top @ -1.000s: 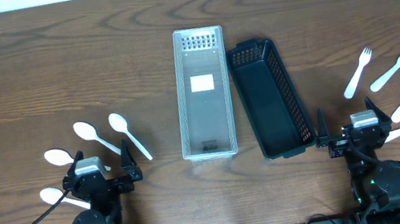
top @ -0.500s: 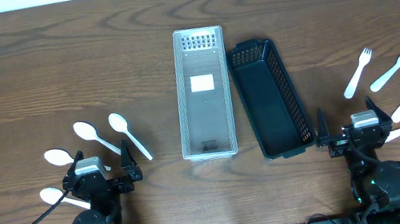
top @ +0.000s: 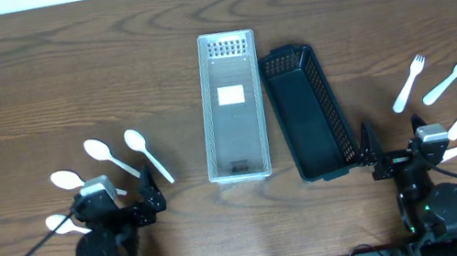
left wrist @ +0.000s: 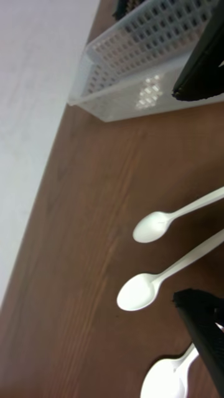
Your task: Pack container
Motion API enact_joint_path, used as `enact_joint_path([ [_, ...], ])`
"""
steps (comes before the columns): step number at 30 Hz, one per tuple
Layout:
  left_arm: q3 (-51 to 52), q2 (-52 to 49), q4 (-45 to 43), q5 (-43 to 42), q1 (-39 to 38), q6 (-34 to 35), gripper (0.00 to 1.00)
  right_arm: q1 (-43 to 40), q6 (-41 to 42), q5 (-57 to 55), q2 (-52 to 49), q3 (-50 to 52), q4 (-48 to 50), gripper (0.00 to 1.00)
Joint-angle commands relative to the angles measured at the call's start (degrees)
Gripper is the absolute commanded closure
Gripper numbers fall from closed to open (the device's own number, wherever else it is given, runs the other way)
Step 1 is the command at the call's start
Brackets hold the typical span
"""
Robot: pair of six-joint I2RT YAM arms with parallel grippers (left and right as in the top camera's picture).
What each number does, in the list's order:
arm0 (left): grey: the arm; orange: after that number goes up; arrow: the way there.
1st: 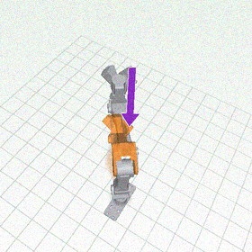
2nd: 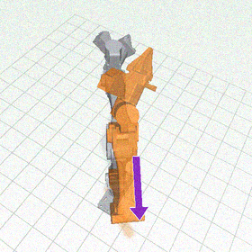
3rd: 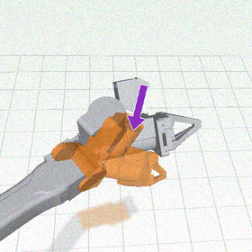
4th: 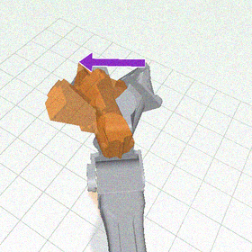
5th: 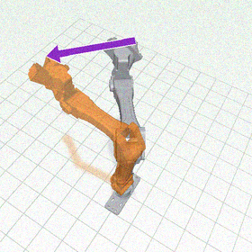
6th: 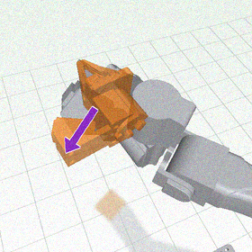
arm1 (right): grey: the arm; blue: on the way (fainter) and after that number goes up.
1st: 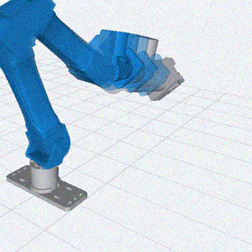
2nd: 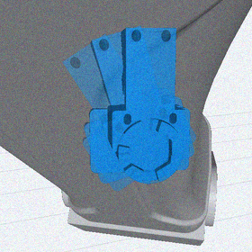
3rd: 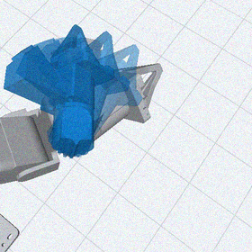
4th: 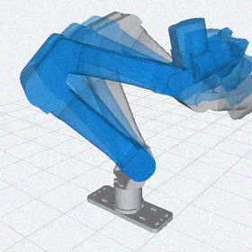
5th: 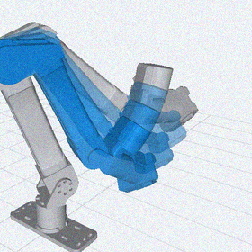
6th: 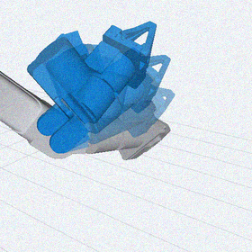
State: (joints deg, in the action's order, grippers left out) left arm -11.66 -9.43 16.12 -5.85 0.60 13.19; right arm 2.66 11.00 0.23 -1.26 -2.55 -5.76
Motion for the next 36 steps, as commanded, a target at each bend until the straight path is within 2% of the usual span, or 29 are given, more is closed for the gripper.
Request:
enact_joint_path([
  [1,-10.29,-8.04,1.16,-1.05,-0.04,-2.84,0.02,-0.13,-0.52,1.75,-2.62,-5.97,-1.75,0.01],
  [6,-24.5,-24.98,3.87,-1.05,-0.04,-7.69,0.02,-0.13,-2.95,1.79,-14.93,-16.35,-6.69,0.01],
  [9,-34.01,-35.45,9.51,-1.07,-0.04,-8.24,0.02,-0.11,-2.99,2.75,-25.57,-26.47,-14.38,0.01],
  [14,-46.84,-48.89,22.4,-1.05,-0.04,-8.24,0.02,-0.11,-2.97,4.74,-44.54,-48.15,-40.61,0.01],
  [18,-49.99,-53.88,26.71,-1.31,-0.04,-8.02,0.02,-0.11,-4.0,7.74,-54.69,-58.93,-55.49,0.01],
  [19,-49.99,-54.34,27.15,-1.29,-0.04,-8.02,0.02,-0.11,-4.7,9.22,-56.65,-59.98,-57.42,0.07],
  [20,-49.99,-54.58,27.36,-1.29,-0.04,-8.02,0.02,-0.11,-5.16,9.73,-58.03,-60.41,-58.69,0.46],
  [21,-49.96,-54.6,27.54,-1.29,-0.04,-8.04,0.02,-0.11,-4.98,9.75,-59.36,-60.41,-59.74,0.79],
  [22,-49.96,-54.55,27.58,-1.29,-0.04,-8.04,0.02,-0.11,-4.31,9.7,-60.39,-60.39,-60.78,0.99],
  [25,-49.96,-54.53,27.56,-1.27,-0.04,-8.09,0.01,0.13,-2.23,9.73,-63.12,-60.39,-64.59,0.99],
  [28,-49.96,-54.53,27.54,-1.25,-0.04,-8.26,0.05,1.79,-1.9,8.55,-64.24,-60.39,-67.58,0.99],
  [36,-49.96,-54.55,27.56,-1.25,-0.04,-8.26,0.13,6.25,5.31,5.6,-67.52,-58.47,-71.23,0.99],
])
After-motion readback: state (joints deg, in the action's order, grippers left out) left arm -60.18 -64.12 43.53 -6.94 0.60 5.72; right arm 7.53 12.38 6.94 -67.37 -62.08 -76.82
